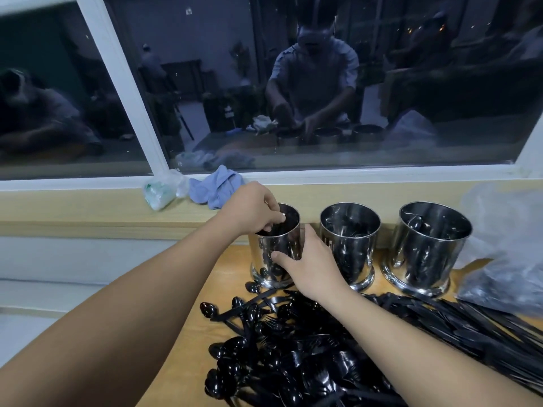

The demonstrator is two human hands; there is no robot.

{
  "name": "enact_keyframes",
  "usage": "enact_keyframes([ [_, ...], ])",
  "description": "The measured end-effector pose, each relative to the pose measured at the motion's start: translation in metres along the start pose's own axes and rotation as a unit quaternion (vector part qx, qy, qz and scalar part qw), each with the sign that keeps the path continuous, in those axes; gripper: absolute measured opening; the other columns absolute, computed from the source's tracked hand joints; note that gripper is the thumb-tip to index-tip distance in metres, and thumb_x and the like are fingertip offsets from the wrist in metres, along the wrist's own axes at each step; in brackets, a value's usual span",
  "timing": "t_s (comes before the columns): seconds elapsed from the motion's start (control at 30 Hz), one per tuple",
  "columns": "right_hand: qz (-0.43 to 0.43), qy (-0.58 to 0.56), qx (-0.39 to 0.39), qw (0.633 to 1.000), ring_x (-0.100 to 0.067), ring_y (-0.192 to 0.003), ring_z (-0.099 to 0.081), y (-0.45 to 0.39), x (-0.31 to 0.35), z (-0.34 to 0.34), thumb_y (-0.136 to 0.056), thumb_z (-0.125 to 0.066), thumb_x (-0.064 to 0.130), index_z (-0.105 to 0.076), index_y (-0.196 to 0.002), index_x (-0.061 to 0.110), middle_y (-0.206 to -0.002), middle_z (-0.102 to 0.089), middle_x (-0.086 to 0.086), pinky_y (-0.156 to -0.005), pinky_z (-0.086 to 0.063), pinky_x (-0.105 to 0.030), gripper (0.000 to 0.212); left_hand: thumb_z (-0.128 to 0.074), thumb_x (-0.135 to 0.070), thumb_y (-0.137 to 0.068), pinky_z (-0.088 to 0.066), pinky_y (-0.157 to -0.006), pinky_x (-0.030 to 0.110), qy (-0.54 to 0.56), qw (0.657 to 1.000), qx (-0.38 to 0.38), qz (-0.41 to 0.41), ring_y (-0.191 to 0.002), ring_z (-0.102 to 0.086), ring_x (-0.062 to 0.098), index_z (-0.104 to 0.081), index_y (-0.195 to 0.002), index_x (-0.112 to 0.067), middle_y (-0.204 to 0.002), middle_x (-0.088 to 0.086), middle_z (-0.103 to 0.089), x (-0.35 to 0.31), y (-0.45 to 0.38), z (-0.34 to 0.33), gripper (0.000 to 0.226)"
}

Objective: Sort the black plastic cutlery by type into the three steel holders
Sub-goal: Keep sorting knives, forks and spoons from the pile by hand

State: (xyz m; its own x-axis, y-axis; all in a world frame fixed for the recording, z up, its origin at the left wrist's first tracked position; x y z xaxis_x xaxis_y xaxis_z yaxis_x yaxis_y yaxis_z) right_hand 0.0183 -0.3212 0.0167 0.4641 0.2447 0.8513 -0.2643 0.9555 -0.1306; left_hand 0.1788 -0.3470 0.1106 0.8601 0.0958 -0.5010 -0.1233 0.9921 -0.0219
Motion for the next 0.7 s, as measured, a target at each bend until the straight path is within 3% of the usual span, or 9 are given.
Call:
enact_keyframes([
  [0.1, 0.012, 0.003, 0.005, 1.000, -0.005, -0.120, -0.053, 0.037, 0.018, 0.025, -0.098, -0.079, 0.045, -0.047, -0.152, 0.028, -0.132, -0.053, 0.022, -0.103, -0.041, -0.025, 0.066, -0.083, -0.028, -0.100, -0.047, -0.056, 0.018, 0.036, 0.995, -0.071, -0.053, -0.061, -0.072, 0.010, -0.081, -0.086, -0.022, -0.064, -0.007, -0.075, -0.014, 0.048, 0.018, 0.015],
  [0.2, 0.002, 0.004, 0.012, 1.000, -0.007, -0.125, -0.057, 0.083, 0.016, 0.049, -0.099, -0.077, 0.046, -0.043, -0.160, 0.022, -0.145, -0.054, 0.017, -0.111, -0.049, -0.031, 0.073, -0.080, -0.030, -0.102, -0.053, -0.061, 0.030, 0.098, 0.986, -0.114, -0.071, -0.064, -0.070, 0.013, -0.079, -0.082, -0.027, -0.068, -0.006, -0.075, -0.023, 0.109, 0.021, 0.020],
  [0.3, -0.001, 0.016, 0.005, 1.000, -0.003, -0.119, -0.063, 0.137, 0.004, 0.074, -0.100, -0.076, 0.045, -0.056, -0.151, 0.024, -0.138, -0.062, 0.012, -0.108, -0.055, -0.036, 0.059, -0.079, -0.029, -0.103, -0.053, -0.061, 0.033, 0.177, 0.980, -0.073, -0.061, -0.059, -0.066, 0.015, -0.078, -0.083, -0.021, -0.070, -0.002, -0.075, -0.025, 0.175, -0.015, 0.021],
  [0.47, 0.009, 0.052, 0.005, 0.999, 0.000, -0.101, -0.065, 0.233, -0.031, 0.093, -0.098, -0.079, 0.037, -0.071, -0.126, 0.031, -0.112, -0.067, 0.018, -0.092, -0.057, -0.028, 0.029, -0.077, -0.030, -0.104, -0.050, -0.062, 0.027, 0.240, 0.970, 0.001, -0.029, -0.061, -0.065, 0.011, -0.078, -0.081, -0.025, -0.076, -0.001, -0.078, -0.024, 0.280, -0.105, 0.023],
  [0.57, 0.022, 0.117, 0.000, 0.993, -0.001, -0.099, -0.062, 0.282, -0.052, 0.098, -0.098, -0.078, 0.036, -0.071, -0.122, 0.032, -0.108, -0.064, 0.019, -0.085, -0.049, -0.021, 0.025, -0.077, -0.027, -0.103, -0.053, -0.062, 0.030, 0.270, 0.963, 0.000, -0.004, -0.061, -0.062, 0.011, -0.079, -0.081, -0.028, -0.076, -0.002, -0.076, -0.015, 0.322, -0.150, 0.023],
  [0.7, 0.017, 0.190, -0.013, 0.982, 0.000, -0.096, -0.055, 0.326, -0.082, 0.101, -0.096, -0.080, 0.040, -0.071, -0.124, 0.032, -0.104, -0.056, 0.021, -0.083, -0.043, -0.015, 0.030, -0.075, -0.032, -0.105, -0.057, -0.069, 0.048, 0.288, 0.957, -0.001, 0.030, -0.065, -0.060, 0.011, -0.077, -0.085, -0.032, -0.077, 0.001, -0.074, 0.001, 0.358, -0.199, 0.020],
])
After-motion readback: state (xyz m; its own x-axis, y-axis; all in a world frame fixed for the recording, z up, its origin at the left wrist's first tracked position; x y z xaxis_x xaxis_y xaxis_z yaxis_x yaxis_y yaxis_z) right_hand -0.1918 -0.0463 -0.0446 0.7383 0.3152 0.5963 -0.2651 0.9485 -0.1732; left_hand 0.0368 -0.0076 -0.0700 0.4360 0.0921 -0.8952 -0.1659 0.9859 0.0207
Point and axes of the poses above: each hand's wrist, its own y-axis away from the middle knuckle, its own z-axis out of the back of the hand, x = y × z, the point moved 9 cm from there along -y, towards the middle knuckle
